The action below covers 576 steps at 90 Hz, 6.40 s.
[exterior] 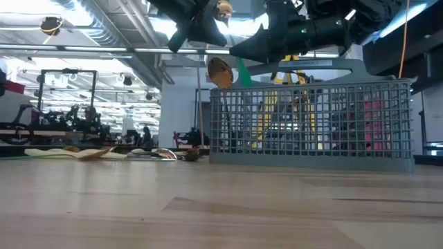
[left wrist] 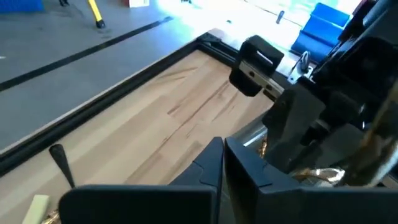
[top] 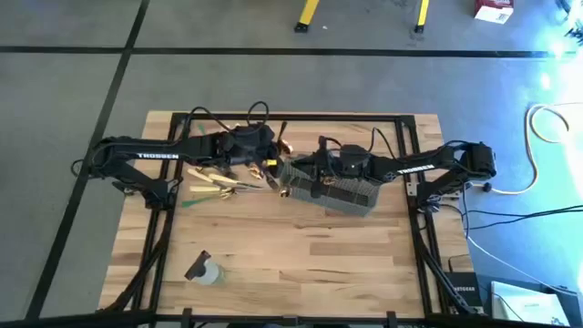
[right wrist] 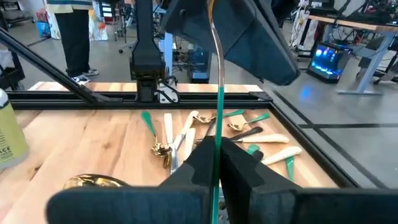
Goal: Sort silverware
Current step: Put the gold spoon into the cutlery rack
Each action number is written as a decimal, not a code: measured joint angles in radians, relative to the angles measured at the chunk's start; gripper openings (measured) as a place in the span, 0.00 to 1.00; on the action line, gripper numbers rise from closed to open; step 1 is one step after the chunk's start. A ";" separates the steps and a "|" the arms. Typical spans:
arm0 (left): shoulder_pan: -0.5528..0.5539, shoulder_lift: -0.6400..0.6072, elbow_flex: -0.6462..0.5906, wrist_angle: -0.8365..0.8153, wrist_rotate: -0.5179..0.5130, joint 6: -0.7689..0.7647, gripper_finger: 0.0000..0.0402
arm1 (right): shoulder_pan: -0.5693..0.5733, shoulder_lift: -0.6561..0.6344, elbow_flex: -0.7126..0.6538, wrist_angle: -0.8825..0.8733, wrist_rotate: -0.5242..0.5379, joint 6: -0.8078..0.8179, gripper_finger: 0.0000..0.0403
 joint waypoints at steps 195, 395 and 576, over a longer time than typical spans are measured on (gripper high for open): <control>0.038 0.007 -0.080 -0.134 -0.136 0.123 0.00 | 0.160 -0.045 0.220 -0.967 0.257 -0.070 0.21; 0.138 0.012 -0.125 -0.258 -0.186 0.029 0.00 | 0.033 0.332 1.584 -2.115 0.248 -0.560 0.00; -0.020 0.207 -0.255 0.444 0.161 -0.214 0.00 | 0.088 0.385 1.242 -1.897 0.481 -0.220 0.14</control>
